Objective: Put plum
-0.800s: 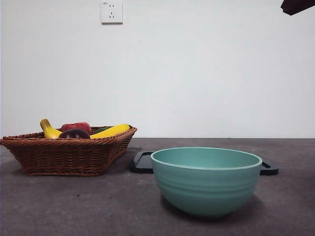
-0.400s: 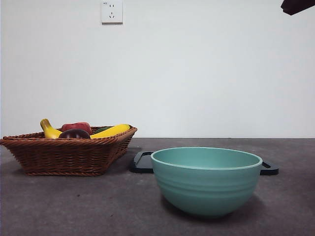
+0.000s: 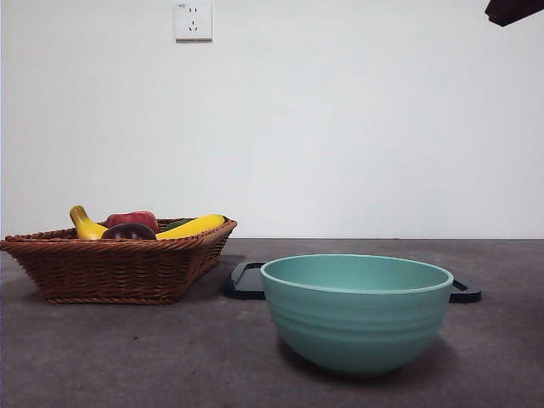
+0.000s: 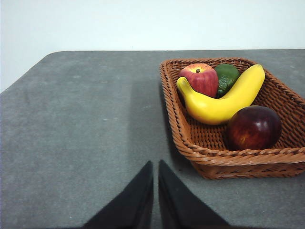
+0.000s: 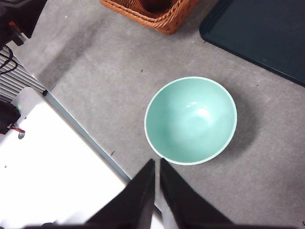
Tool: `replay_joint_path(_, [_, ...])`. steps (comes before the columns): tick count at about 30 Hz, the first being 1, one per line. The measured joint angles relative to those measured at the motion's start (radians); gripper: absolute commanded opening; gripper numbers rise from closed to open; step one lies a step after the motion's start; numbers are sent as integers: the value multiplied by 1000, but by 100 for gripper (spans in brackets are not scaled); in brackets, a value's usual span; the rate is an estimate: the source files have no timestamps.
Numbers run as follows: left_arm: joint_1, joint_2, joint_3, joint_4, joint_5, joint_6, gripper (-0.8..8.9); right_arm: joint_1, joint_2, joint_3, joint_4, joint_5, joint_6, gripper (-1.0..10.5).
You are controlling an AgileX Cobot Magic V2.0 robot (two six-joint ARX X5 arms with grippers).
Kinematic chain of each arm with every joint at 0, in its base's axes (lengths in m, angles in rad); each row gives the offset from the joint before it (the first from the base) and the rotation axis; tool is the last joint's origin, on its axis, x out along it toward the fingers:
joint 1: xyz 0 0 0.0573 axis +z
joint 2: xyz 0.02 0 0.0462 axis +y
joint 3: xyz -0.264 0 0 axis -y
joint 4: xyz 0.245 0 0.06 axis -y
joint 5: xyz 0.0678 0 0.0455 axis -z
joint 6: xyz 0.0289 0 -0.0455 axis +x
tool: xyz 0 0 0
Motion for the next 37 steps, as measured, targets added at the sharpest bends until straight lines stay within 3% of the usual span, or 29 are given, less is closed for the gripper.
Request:
replay_joint_path(10, [0, 0, 0, 0, 0, 0, 16, 0, 0, 0, 0, 0, -1, 6])
replay_joint_path(14, [0, 0, 0, 0, 0, 0, 16, -26, -9, 0, 42, 62, -62, 6])
replay_joint_path(21, [0, 0, 0, 0, 0, 0, 16, -238, -124, -87, 356, 109, -136, 6])
replay_joint_path(29, [0, 0, 0, 0, 0, 0, 16, -516, -338, -378, 661, 111, -200, 6])
replay_joint_path(37, [0, 0, 0, 0, 0, 0, 16, -599, -538, -635, 823, 213, -214, 6])
